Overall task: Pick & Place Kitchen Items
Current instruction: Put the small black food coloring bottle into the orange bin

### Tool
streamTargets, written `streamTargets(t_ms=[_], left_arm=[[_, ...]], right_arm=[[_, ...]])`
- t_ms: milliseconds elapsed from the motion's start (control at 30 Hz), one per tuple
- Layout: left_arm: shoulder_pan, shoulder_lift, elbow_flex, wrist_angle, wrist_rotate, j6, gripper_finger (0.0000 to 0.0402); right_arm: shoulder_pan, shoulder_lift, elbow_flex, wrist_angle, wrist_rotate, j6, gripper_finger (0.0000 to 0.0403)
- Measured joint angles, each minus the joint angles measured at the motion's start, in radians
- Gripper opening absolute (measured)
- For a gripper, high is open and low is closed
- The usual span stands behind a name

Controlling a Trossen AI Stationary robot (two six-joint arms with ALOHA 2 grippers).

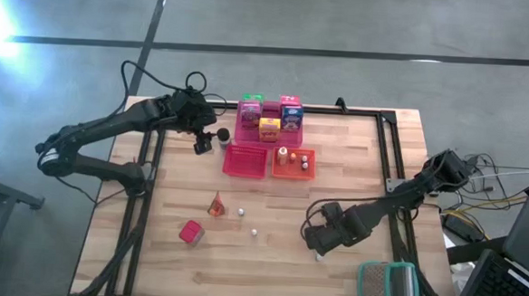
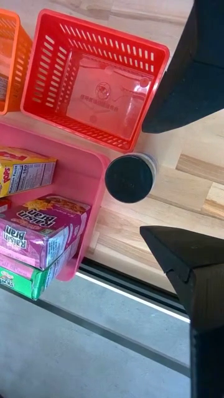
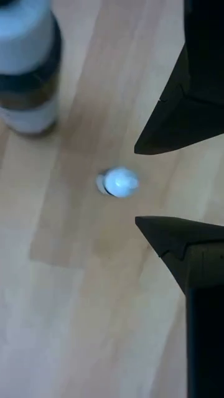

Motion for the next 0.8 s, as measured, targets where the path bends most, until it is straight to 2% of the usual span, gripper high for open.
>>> streamTargets(t_ms=[333,800], left_arm=[[0.0,0.0,0.0,0.0,0.0,0.0,0.0262],[0.0,0.0,0.0,0.0,0.0,0.0,0.0262]], right_arm=[[-0.018,0.001,-0.068,0.081,0.0,-0.009,0.0148],[-0.019,0.001,-0.095,0.105,0.0,-0.038,0.0093]])
